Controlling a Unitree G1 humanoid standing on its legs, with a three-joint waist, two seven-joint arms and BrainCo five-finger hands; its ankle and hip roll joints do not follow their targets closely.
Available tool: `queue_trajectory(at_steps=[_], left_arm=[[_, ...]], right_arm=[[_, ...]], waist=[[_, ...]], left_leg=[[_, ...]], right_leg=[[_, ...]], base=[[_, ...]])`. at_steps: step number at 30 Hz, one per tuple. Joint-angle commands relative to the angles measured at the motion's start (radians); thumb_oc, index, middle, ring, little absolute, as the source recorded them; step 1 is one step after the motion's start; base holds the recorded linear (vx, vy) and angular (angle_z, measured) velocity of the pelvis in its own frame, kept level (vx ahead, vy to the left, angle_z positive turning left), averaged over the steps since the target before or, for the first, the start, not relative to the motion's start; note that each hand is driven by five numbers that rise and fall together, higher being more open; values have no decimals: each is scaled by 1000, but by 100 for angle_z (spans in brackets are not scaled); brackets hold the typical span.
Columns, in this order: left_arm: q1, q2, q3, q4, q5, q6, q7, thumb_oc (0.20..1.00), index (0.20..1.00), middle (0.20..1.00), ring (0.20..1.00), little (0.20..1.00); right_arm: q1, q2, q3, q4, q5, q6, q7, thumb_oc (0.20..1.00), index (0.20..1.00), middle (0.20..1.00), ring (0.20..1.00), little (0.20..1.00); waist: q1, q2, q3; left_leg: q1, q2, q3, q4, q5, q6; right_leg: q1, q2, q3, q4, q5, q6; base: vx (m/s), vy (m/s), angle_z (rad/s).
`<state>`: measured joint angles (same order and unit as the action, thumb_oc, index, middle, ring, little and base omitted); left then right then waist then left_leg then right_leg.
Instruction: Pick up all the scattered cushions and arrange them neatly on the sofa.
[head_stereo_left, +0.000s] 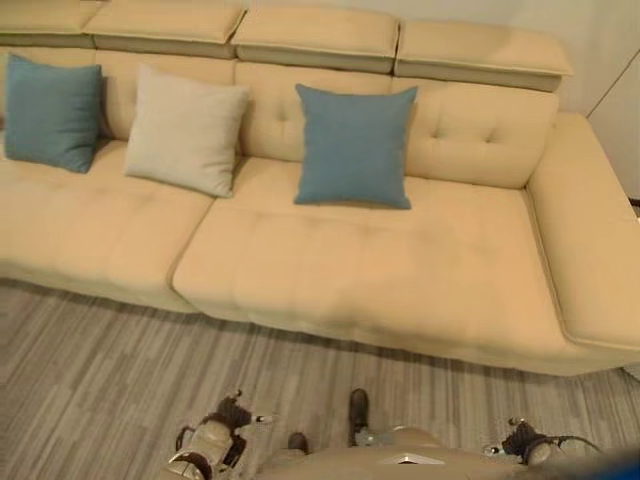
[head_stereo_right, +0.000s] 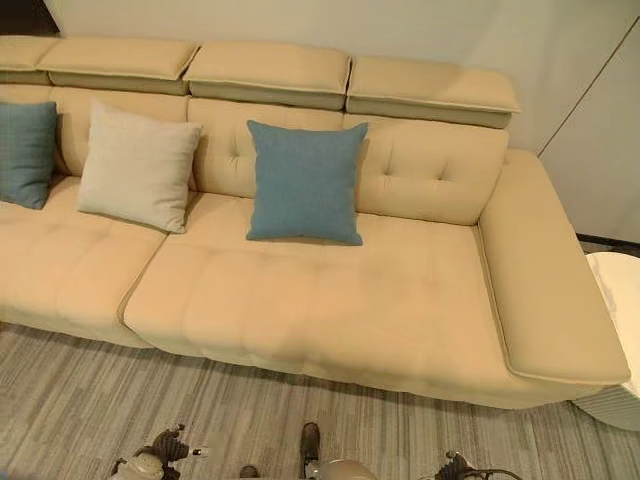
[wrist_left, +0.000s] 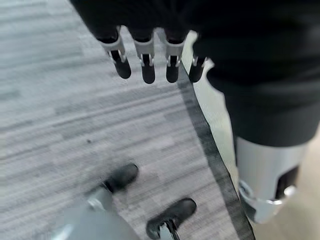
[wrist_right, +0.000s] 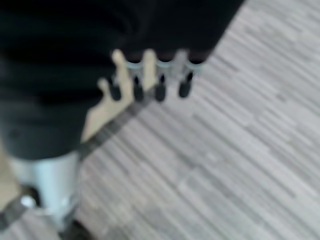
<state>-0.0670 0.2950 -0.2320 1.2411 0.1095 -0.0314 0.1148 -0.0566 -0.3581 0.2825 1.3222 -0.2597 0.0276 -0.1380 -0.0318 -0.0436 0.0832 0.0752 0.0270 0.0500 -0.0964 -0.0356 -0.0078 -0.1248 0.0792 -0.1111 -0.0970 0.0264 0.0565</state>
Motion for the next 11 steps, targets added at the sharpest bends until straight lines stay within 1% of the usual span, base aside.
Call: queue_trajectory(at_steps=[1,4,11], left_arm=[[-6,55,27,16,35,-5,5,1000,1000,1000,1000,1000],[-2,50,28,19,36,-4,3,1000,1000,1000,1000,1000],[4,28,16,27,42,-1,-6,1000,1000,1000,1000,1000]], right_arm=[[-8,7,11,15,6,8,-6,1000,1000,1000,1000,1000],[-6,6,11,16,2,10,-5,1000,1000,1000,1000,1000],[-3,8,9,23,4,12,-8,1000,1000,1000,1000,1000]], waist=[[-5,-50,-19],[-6,-50,-26],[-10,-47,-29]], left_leg=[[-71,10,24,24,14,-45],[-56,12,30,14,13,-44],[-45,12,29,9,12,-45]], right_leg=[[132,-148,40,40,-35,62],[142,-149,45,32,-34,67],[159,-156,40,18,-28,74]], base=[[3,18,-56],[8,11,-30],[-3,5,0]])
